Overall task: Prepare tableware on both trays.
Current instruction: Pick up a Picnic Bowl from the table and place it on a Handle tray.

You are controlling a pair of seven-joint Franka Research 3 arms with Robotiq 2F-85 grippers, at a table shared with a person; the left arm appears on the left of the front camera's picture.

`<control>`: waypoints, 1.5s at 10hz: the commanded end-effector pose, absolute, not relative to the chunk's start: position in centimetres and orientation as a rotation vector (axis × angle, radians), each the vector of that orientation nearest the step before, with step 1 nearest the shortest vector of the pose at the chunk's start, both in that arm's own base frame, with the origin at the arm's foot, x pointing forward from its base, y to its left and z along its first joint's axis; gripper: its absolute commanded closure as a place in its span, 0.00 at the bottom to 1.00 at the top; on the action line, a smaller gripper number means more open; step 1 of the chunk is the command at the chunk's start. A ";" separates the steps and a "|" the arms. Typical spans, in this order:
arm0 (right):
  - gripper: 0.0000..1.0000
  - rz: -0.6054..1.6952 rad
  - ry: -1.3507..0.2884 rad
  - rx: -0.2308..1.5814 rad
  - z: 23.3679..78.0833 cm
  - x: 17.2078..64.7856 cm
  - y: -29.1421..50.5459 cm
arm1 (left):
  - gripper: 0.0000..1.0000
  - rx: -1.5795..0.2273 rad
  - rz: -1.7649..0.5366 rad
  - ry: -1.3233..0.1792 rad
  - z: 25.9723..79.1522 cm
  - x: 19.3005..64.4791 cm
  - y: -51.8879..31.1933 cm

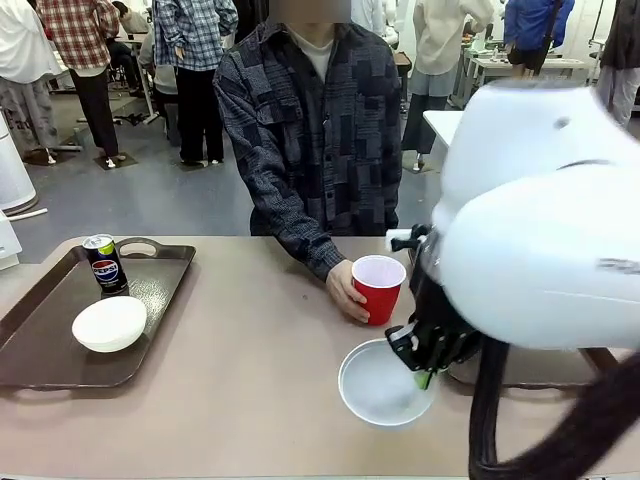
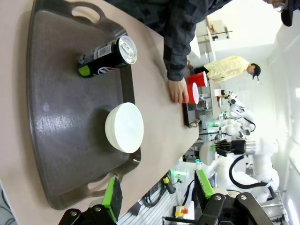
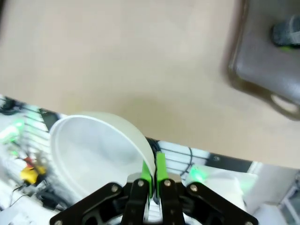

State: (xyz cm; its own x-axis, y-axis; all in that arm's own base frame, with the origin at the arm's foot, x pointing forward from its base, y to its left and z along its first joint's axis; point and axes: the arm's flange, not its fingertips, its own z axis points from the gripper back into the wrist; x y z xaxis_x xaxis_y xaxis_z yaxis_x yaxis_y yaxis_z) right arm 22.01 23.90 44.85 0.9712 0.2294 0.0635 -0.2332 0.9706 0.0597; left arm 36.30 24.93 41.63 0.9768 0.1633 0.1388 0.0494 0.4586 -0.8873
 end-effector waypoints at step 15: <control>1.00 0.012 -0.048 0.057 41.4 25.5 13.0 | 0.18 -1.103 0.085 -0.213 42.0 36.2 25.0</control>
State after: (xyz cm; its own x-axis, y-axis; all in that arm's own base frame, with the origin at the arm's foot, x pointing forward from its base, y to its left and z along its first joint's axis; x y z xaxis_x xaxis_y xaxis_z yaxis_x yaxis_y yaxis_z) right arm 27.12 16.12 45.69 0.9990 -0.0071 0.0447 0.0038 0.9973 0.0729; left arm 36.29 24.95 41.63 0.9767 0.1640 0.1387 0.0490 0.4587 -0.8872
